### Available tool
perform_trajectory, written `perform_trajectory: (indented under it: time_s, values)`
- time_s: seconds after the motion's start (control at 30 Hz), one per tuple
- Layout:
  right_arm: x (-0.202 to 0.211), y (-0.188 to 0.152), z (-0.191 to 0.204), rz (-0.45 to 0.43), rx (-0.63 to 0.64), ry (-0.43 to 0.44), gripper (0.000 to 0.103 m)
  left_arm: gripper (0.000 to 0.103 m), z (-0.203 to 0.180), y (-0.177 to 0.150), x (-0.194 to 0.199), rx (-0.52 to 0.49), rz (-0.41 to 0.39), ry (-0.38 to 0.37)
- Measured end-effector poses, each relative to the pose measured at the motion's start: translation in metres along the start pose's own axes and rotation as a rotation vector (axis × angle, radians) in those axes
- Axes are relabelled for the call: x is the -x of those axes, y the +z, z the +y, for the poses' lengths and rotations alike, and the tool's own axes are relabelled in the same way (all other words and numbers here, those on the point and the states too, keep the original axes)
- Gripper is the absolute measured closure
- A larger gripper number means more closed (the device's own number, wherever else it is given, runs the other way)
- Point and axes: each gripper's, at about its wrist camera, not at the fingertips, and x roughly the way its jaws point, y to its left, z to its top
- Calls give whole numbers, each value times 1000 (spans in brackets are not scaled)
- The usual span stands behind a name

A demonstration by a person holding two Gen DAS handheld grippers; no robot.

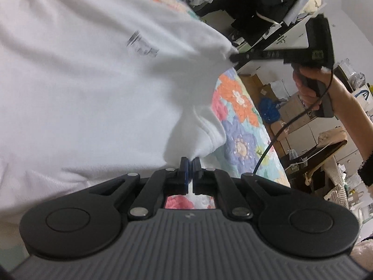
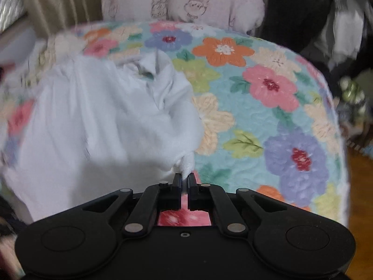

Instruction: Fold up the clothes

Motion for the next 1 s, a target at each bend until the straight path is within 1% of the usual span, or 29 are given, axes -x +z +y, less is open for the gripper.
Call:
perform_trajectory:
  time_s: [0.07, 0.1, 0.17, 0.23, 0.3, 0.33, 0.37, 0.43, 0.5, 0.57, 0.6, 0.67, 0.7, 0.73, 0.77, 0.83, 0.87, 0.93, 1.0]
  values:
    - [-24, -10, -4, 78, -7, -40, 99, 101, 5, -4, -12, 34, 19, 3]
    - [-36, -14, -7, 106, -37, -51, 100, 101, 7, -7, -20, 43, 33, 17]
    - [-55, -21, -9, 131, -78, -76, 100, 101, 8, -11, -30, 8, 49, 86]
    - [-67, -26, -3, 143, -73, -107, 100, 101, 7, -14, -33, -5, 55, 120]
    - [-81, -32, 4, 162, -67, -141, 98, 100, 13, -13, -26, 37, 60, 85]
    - [-89, -35, 7, 171, -63, -158, 92, 100, 15, -14, -17, 37, 48, 77]
    - [-95, -38, 11, 176, -58, -178, 87, 100, 12, -13, -10, 15, 37, 95]
    - [-96, -45, 23, 153, -18, -236, 86, 99, 4, -21, 14, -76, 13, 207]
    - [-90, -42, 25, 149, -4, -261, 83, 98, 1, -26, 42, -109, -25, 274]
    - [-79, -38, 24, 126, -17, -266, 78, 98, 17, -30, 72, -50, -72, 298]
    - [-71, -35, 23, 106, -38, -261, 75, 98, 26, -33, 86, -28, -101, 331]
    - [-51, -30, 20, 52, -123, -237, 72, 98, 44, -40, 113, -3, -164, 410]
    - [-41, -28, 19, 22, -169, -220, 70, 98, 52, -46, 126, -8, -197, 484]
    - [-32, -28, 23, -20, -230, -181, 68, 98, 61, -51, 137, -6, -221, 550]
    - [-24, -28, 28, -59, -284, -134, 67, 98, 70, -56, 149, 5, -233, 590]
    - [-22, -30, 55, -106, -318, 30, 67, 98, 89, -66, 165, 64, -228, 642]
    - [-25, -30, 74, -110, -296, 100, 67, 98, 98, -70, 174, 104, -232, 670]
    - [-33, -31, 122, -94, -198, 237, 67, 98, 114, -77, 192, 193, -262, 699]
    - [-35, -33, 171, -77, -66, 335, 67, 98, 135, -88, 210, 289, -301, 742]
